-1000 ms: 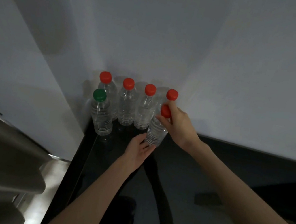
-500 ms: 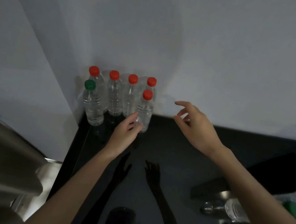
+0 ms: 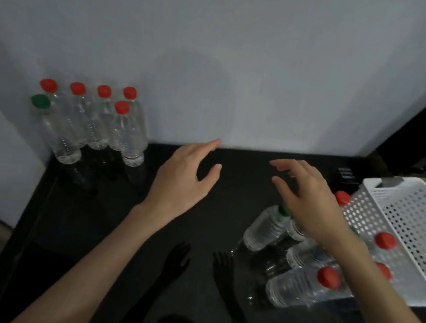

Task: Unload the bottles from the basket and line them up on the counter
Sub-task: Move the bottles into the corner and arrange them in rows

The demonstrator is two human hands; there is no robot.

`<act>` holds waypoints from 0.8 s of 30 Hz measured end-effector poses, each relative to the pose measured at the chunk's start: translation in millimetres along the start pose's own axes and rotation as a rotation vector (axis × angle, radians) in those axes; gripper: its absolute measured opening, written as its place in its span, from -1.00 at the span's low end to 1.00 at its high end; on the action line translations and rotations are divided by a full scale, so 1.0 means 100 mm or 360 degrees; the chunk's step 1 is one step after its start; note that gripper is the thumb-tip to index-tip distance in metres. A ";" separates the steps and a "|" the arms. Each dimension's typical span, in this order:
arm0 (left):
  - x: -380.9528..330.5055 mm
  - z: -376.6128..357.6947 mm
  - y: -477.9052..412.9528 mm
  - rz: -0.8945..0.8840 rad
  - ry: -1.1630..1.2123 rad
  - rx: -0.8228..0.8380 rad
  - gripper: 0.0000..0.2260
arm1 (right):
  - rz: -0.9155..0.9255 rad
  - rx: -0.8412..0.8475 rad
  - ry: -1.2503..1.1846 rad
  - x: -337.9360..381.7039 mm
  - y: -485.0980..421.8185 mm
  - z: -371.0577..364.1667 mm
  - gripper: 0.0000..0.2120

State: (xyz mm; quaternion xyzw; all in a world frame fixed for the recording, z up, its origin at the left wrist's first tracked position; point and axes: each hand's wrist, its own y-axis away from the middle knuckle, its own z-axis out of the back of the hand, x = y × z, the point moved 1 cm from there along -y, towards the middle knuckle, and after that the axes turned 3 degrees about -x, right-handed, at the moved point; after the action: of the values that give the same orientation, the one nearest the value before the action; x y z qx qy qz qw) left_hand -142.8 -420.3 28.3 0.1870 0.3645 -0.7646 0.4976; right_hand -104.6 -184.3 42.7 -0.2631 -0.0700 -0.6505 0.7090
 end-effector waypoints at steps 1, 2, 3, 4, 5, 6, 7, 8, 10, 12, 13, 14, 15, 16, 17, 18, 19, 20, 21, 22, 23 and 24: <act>-0.14 -0.14 0.02 -0.0003 0.0029 0.0020 -0.58 | -0.0009 -0.0002 0.0015 -0.13 0.10 0.09 -0.68; -0.27 -0.28 0.05 0.0003 0.0061 0.0046 -0.58 | -0.0021 -0.0010 0.0032 -0.27 0.19 0.18 -0.68; -0.38 -0.42 0.08 0.0013 0.0076 0.0081 -0.58 | -0.0032 -0.0018 0.0047 -0.41 0.27 0.26 -0.67; -0.48 -0.56 0.10 0.0020 0.0073 0.0119 -0.57 | -0.0042 -0.0022 0.0061 -0.54 0.34 0.33 -0.66; -0.56 -0.69 0.13 0.0028 0.0064 0.0162 -0.55 | -0.0050 -0.0018 0.0076 -0.68 0.40 0.38 -0.66; -0.63 -0.81 0.14 0.0040 0.0057 0.0207 -0.53 | -0.0059 -0.0006 0.0090 -0.82 0.46 0.43 -0.67; -0.69 -0.92 0.15 0.0067 0.0056 0.0252 -0.50 | -0.0071 0.0012 0.0107 -0.95 0.50 0.46 -0.68; -0.73 -1.03 0.16 0.0103 0.0056 0.0296 -0.46 | -0.0085 0.0037 0.0128 -1.07 0.54 0.47 -0.69; -0.78 -1.23 0.16 0.0192 0.0038 0.0381 -0.40 | -0.0101 0.0111 0.0179 -1.29 0.62 0.48 -0.68; -0.81 -1.41 0.17 0.0237 -0.0005 0.0419 -0.39 | -0.0123 0.0248 0.0253 -1.44 0.68 0.46 -0.63; -0.82 -1.48 0.18 0.0224 -0.0058 0.0407 -0.41 | -0.0148 0.0328 0.0291 -1.50 0.71 0.44 -0.60; -0.84 -1.54 0.20 0.0188 -0.0145 0.0377 -0.46 | -0.0174 0.0399 0.0328 -1.54 0.74 0.43 -0.58; -0.85 -1.59 0.21 0.0143 -0.0260 0.0345 -0.51 | -0.0188 0.0451 0.0373 -1.57 0.75 0.41 -0.57; -0.85 -1.62 0.21 0.0104 -0.0371 0.0318 -0.55 | -0.0182 0.0487 0.0428 -1.59 0.76 0.39 -0.57; -0.85 -1.64 0.22 0.0087 -0.0459 0.0307 -0.59 | -0.0155 0.0511 0.0485 -1.60 0.76 0.36 -0.57; -0.85 -1.64 0.21 0.0084 -0.0526 0.0317 -0.62 | -0.0125 0.0528 0.0525 -1.61 0.76 0.33 -0.57; -0.85 -1.65 0.20 0.0088 -0.0584 0.0350 -0.64 | -0.0098 0.0534 0.0538 -1.62 0.75 0.30 -0.58; -0.85 -1.65 0.18 0.0095 -0.0636 0.0394 -0.66 | -0.0074 0.0533 0.0534 -1.62 0.74 0.27 -0.60; -0.86 -1.66 0.16 0.0104 -0.0675 0.0439 -0.68 | -0.0045 0.0523 0.0523 -1.62 0.73 0.24 -0.61; -0.86 -1.67 0.13 0.0113 -0.0689 0.0476 -0.70 | -0.0019 0.0512 0.0509 -1.61 0.72 0.23 -0.63; -0.87 -1.68 0.11 0.0118 -0.0688 0.0501 -0.72 | 0.0001 0.0497 0.0483 -1.61 0.71 0.22 -0.64; -0.88 -1.69 0.10 0.0117 -0.0685 0.0510 -0.73 | 0.0008 0.0484 0.0437 -1.61 0.69 0.21 -0.67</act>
State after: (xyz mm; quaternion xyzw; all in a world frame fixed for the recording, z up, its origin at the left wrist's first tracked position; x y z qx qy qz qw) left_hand -108.7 -242.2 -30.1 0.1095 0.1176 -0.8161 0.5552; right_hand -56.2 -30.8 -29.6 -0.0619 -0.0693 -0.6605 0.7451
